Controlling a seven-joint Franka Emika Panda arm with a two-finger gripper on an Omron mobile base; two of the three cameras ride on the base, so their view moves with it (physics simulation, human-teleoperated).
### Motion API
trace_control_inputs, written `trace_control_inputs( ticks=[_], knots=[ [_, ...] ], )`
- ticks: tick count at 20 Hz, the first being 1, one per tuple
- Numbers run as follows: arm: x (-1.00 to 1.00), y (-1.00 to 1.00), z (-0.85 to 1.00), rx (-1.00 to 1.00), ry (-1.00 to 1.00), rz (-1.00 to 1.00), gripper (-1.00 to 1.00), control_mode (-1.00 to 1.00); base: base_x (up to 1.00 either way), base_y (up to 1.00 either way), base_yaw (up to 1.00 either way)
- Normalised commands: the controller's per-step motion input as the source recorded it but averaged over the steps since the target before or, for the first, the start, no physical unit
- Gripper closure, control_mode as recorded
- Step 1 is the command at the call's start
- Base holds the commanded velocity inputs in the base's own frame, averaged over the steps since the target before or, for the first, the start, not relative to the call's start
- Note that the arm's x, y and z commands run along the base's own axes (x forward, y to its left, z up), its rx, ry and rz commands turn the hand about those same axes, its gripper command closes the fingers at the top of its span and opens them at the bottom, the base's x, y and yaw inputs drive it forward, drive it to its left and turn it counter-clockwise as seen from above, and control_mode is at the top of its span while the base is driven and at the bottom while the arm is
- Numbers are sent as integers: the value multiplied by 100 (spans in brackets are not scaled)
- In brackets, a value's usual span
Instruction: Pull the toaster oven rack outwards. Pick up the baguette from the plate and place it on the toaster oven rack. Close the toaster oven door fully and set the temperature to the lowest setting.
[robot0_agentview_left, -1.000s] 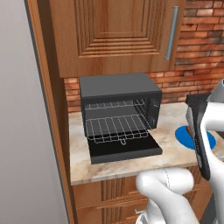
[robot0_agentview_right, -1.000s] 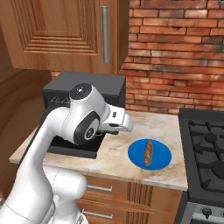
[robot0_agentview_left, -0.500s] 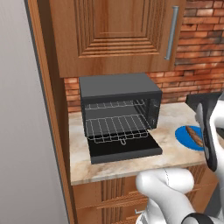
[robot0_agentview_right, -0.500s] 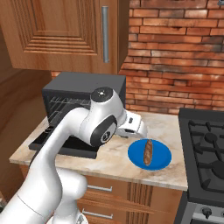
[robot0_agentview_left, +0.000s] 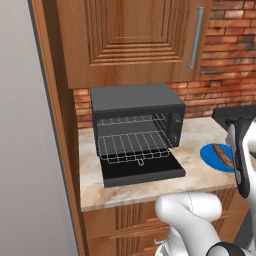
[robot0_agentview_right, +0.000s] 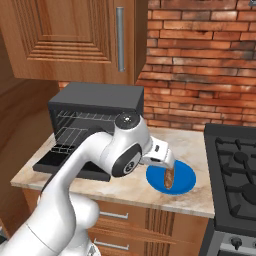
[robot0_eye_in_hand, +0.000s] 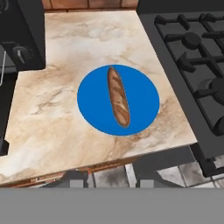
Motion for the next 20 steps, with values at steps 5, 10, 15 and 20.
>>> trace_control_inputs(
  ticks=[5,10,15,20],
  knots=[
    [12,-6,-8,0,0,0,-100,-100,0,0,0],
    [18,-8,-2,0,1,1,-100,-100,0,0,0],
    [23,-8,-3,0,5,4,-100,-100,0,0,0],
    [26,-6,-12,0,5,7,-100,-100,0,0,0]
  ],
)
